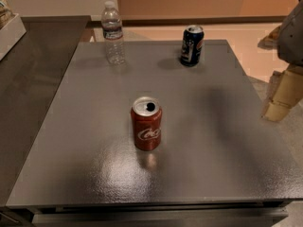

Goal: Move coke can near pepsi can

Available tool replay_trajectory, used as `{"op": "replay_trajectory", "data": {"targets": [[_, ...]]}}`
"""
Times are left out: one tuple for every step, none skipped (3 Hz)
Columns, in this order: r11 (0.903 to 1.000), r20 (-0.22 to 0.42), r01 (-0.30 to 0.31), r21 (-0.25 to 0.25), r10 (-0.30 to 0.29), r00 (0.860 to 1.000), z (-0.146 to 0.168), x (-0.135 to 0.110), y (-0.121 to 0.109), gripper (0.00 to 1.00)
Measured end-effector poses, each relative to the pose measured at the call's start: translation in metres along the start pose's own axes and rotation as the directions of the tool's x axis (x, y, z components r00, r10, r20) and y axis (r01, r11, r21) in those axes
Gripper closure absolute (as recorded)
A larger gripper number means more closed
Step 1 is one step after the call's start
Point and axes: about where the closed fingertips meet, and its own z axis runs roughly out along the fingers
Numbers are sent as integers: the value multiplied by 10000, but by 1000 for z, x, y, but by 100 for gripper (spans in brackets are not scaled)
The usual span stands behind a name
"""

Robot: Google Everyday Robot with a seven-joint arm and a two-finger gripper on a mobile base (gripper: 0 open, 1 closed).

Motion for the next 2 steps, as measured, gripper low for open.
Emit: {"op": "replay_trajectory", "data": {"targets": [[10000,1,0,2,0,10000,0,0,0,0],[9999,123,108,28,-108,9999,-1,-5,0,0]]}}
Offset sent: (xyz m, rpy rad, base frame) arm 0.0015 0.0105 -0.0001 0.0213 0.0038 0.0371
